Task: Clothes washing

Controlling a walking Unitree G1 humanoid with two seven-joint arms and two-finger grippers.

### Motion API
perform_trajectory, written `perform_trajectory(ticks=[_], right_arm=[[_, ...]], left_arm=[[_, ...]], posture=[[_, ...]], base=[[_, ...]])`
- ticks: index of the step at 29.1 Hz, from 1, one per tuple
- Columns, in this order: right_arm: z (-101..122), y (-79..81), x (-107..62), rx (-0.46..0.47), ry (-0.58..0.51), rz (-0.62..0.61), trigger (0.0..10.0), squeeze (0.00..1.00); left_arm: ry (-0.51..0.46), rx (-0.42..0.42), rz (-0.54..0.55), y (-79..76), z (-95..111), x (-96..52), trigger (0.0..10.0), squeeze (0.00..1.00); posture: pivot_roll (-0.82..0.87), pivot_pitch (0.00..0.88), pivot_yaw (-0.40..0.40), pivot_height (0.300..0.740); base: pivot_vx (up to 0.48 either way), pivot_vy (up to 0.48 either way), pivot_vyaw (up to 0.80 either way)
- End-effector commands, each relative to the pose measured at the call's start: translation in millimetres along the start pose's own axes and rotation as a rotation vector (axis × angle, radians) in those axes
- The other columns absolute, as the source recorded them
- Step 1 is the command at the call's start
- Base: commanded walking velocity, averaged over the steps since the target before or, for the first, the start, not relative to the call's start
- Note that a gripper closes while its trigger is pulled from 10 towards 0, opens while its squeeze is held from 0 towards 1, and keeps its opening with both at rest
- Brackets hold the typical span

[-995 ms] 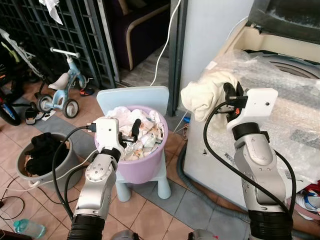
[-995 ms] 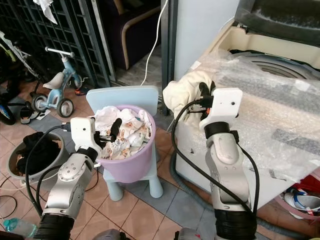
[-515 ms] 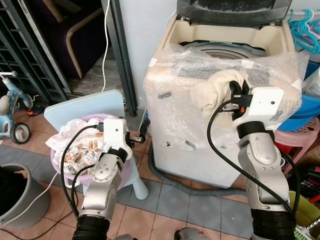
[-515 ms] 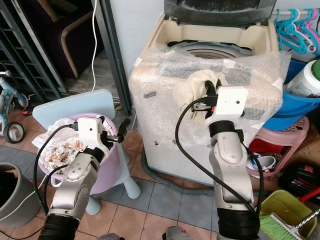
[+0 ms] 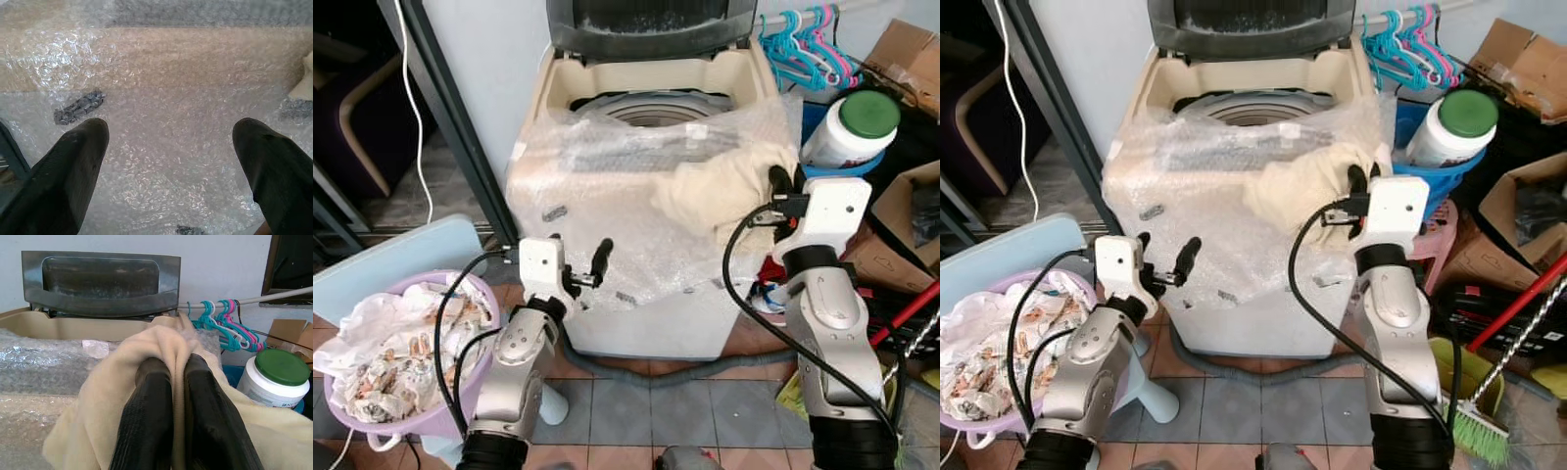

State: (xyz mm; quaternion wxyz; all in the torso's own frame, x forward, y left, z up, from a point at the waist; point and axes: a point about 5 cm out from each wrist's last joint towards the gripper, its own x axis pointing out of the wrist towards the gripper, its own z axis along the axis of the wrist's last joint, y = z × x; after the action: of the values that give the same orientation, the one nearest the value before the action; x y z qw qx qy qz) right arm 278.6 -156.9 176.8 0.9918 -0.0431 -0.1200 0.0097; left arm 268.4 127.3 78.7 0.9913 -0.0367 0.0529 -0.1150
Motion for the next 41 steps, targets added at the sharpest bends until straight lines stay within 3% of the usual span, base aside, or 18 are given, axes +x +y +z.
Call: perform_trajectory(ticks=[1,4,8,11,15,20,23,27,29,37,41], right_arm=[[8.4,8.1,-1.7,0.004,-0.043,0.029,10.0,0.00],[11.4,11.5,0.9,0.000,-0.059,0.040,10.0,0.00],[14.1,9.0,5.0,-0.013,-0.076,0.041,10.0,0.00],[18.7,8.0,8.9,-0.031,-0.100,0.050,10.0,0.00],[44.4,17.3,22.4,-0.052,-0.203,0.123,10.0,0.00],[67.9,41.0,31.0,-0.017,-0.274,0.296,10.0,0.00],[56.9,53.2,25.1,0.022,-0.220,0.381,10.0,0.00],[33.0,54.5,14.4,0.057,-0.117,0.365,10.0,0.00],[10.3,51.2,-3.3,0.048,-0.048,0.321,10.0,0.00],[17.1,52.1,-5.0,0.056,-0.084,0.302,10.0,0.00],[20.2,52.4,-6.3,0.043,-0.099,0.302,10.0,0.00]], left_arm=[[0.111,0.032,0.045,8.8,-19.0,-5.9,10.0,0.00],[0.195,0.039,0.088,22.4,-37.2,-20.7,10.0,0.00],[0.181,0.079,0.157,38.2,-39.0,-34.6,10.0,0.00],[0.221,0.101,0.203,47.0,-47.5,-44.5,10.0,0.00],[0.243,0.086,0.231,48.1,-51.4,-46.1,10.0,0.00],[0.237,0.085,0.228,42.1,-49.0,-36.2,10.0,0.00],[0.228,0.081,0.212,36.1,-46.1,-28.3,10.0,0.00],[0.235,0.069,0.206,32.7,-46.7,-25.6,10.0,0.00],[0.243,0.076,0.198,32.0,-48.8,-24.1,10.0,0.00],[0.216,0.076,0.217,27.7,-38.1,-12.2,10.0,0.00],[0.353,0.114,0.264,36.8,-57.5,-25.7,10.0,0.00]], posture=[[-0.12,0.057,0.066,0.740],[-0.12,0.054,0.065,0.740],[-0.11,0.053,0.061,0.740],[-0.11,0.055,0.057,0.740],[-0.11,0.060,0.054,0.740],[-0.11,0.062,0.056,0.740],[-0.11,0.063,0.058,0.740],[-0.11,0.065,0.064,0.740],[-0.12,0.060,0.081,0.740],[-0.12,0.093,0.092,0.740],[-0.12,0.098,0.076,0.740]], base=[[0.000,0.000,-0.80],[0.000,0.000,-0.80],[0.000,0.000,-0.80],[0.000,0.000,-0.80],[0.000,0.000,-0.80],[0.000,0.000,-0.33],[0.000,0.000,0.00],[0.000,0.000,0.00],[0.000,0.000,0.22],[0.000,0.000,0.73],[0.000,0.000,0.76]])
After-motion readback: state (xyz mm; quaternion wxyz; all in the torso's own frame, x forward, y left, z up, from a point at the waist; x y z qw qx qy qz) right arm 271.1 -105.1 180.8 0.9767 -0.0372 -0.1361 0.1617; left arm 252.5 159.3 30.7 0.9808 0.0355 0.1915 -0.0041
